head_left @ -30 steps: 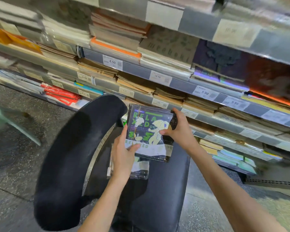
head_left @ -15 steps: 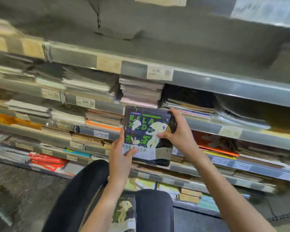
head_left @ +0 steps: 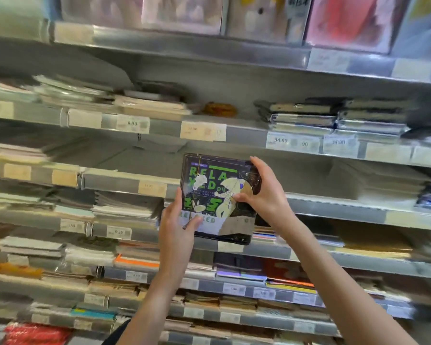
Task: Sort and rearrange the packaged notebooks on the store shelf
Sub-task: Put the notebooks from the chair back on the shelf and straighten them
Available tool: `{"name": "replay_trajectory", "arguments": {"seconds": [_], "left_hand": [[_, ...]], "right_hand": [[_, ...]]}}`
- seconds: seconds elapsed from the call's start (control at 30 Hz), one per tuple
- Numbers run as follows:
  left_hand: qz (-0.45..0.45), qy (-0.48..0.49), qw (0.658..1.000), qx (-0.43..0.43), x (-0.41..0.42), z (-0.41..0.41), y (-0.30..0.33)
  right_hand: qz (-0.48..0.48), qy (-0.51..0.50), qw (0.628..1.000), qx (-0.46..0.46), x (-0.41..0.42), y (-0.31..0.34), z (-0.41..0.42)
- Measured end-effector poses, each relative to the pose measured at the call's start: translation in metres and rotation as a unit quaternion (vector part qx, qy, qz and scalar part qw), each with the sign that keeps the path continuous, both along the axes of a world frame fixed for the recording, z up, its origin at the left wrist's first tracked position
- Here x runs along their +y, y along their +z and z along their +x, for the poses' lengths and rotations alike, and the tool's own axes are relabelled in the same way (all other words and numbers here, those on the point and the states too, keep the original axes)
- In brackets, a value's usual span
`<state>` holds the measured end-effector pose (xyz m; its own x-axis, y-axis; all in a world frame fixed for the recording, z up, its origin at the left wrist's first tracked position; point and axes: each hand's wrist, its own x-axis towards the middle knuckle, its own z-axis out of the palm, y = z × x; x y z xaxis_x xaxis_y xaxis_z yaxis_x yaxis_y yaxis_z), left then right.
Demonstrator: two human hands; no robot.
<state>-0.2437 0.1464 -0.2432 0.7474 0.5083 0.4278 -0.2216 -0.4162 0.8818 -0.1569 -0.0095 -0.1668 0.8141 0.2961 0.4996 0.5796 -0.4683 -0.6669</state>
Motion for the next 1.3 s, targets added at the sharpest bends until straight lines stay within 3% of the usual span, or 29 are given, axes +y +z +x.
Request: {"name": "replay_trajectory", "arguments": {"seconds": [0.2, 0.4, 0.6, 0.83, 1.0, 1.17, 1.3], "left_hand": [[0.017, 0.0, 0.998, -0.054, 0.007, 0.017, 0.064], [0.057, 0.016, 0.997, -0.053, 0.019, 0.037, 0.11], [0.02, 0.031, 0.999, 0.022, 0.029, 0.069, 0.146], [0.041, -0.018, 0.998, 0.04, 0.036, 0.079, 0.153], [0.083, -0.002, 0.993, 0.088, 0.036, 0.081, 0.162], [0.108, 0.003, 0.981, 0.16, 0.038, 0.081, 0.179], [0.121, -0.001, 0.973, 0.195, 0.038, 0.078, 0.194]], "right_hand": [[0.017, -0.008, 0.999, -0.036, 0.0, 0.061, 0.011], [0.023, -0.011, 0.998, -0.051, 0.009, 0.105, 0.03], [-0.002, -0.019, 0.999, -0.045, 0.023, 0.134, 0.052], [-0.038, -0.017, 0.999, -0.016, 0.024, 0.143, 0.069], [-0.056, -0.019, 0.998, -0.005, 0.022, 0.144, 0.078], [-0.114, -0.064, 0.989, -0.069, 0.023, 0.141, 0.075], [-0.074, -0.062, 0.986, -0.137, 0.023, 0.112, 0.045]]}}
